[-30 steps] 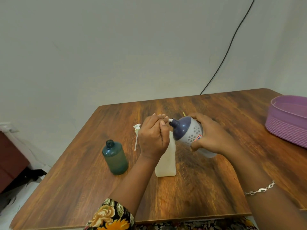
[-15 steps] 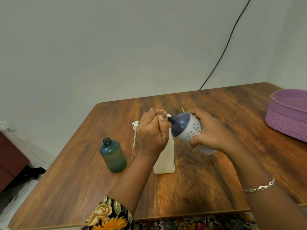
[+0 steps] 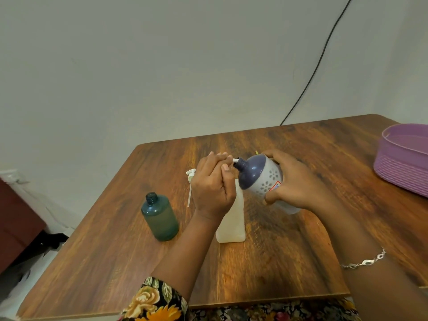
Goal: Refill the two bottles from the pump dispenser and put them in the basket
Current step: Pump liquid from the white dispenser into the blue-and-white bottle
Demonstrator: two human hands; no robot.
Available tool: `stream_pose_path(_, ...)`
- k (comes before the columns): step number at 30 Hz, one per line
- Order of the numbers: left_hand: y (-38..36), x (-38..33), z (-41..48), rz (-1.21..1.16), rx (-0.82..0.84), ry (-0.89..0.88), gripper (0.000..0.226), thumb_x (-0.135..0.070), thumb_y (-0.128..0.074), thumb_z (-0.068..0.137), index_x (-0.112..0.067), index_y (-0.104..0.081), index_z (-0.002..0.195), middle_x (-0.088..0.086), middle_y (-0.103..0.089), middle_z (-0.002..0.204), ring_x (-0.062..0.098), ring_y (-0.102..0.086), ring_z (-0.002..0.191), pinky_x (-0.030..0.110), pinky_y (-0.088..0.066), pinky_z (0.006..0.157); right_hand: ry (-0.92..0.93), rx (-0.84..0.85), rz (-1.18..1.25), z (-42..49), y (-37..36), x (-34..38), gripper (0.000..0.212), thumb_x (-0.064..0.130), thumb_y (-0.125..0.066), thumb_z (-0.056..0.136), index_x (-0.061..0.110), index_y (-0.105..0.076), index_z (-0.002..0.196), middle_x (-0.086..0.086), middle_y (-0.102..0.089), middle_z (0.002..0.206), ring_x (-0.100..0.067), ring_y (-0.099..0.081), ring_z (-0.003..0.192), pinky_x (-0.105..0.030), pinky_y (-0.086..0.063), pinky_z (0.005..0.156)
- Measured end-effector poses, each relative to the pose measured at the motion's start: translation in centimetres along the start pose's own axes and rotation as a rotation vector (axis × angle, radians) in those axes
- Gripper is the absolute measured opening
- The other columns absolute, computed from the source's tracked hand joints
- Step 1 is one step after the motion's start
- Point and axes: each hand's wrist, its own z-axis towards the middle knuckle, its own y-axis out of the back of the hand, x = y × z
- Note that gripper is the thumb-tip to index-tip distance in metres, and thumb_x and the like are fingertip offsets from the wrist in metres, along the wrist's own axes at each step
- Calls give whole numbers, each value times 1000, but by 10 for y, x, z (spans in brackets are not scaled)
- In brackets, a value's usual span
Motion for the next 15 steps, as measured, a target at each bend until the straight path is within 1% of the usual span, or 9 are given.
stream_pose_path(2,-1,0,-7,12,-15,20,37,-8,-36,91,6,-70,85,16,-69,86,16,-59,88,31,-50,86,6,1,-11,0,1,0,81,13,-82,54,23,-44,124,3,-48,111,-14,-48,96,-20,-40,65)
stream_pose_path(4,-1,-1,-15,22,-19,51,36,-6,-37,88,6,-70,84,16,-70,86,16,-60,88,31,-50,86,-3,14,-27,0,-1,0,82,13,-83,54,23,-43,125,3,-48,112,-15,-48,97,-23,-42,67)
stream_pose_path(6,0,-1,-16,21,-20,58,36,-7,-37,88,6,-70,84,16,-70,85,16,-60,88,32,-50,85,-7,22,-36,-1,-3,-2,83,14,-83,54,23,-43,126,2,-48,112,-15,-48,97,-26,-42,69)
stream_pose_path(10,1,0,-1,19,9,30,36,-8,-36,89,5,-70,83,15,-69,84,18,-61,83,33,-51,83,5,14,-16,-2,-2,0,82,16,-83,55,23,-42,126,4,-47,110,-13,-48,95,-19,-40,65)
stream_pose_path(13,-1,-2,8,37,42,-17,39,-11,-35,91,5,-69,80,14,-69,81,19,-62,79,31,-50,82,3,3,-13,0,1,-1,82,16,-82,55,24,-42,126,5,-48,111,-13,-48,95,-19,-39,64)
stream_pose_path(15,-2,-1,5,23,23,-25,42,-13,-34,93,5,-69,79,15,-69,81,20,-62,80,32,-51,84,8,-5,-19,1,4,-2,82,15,-82,55,24,-42,126,5,-47,111,-14,-48,96,-19,-39,65)
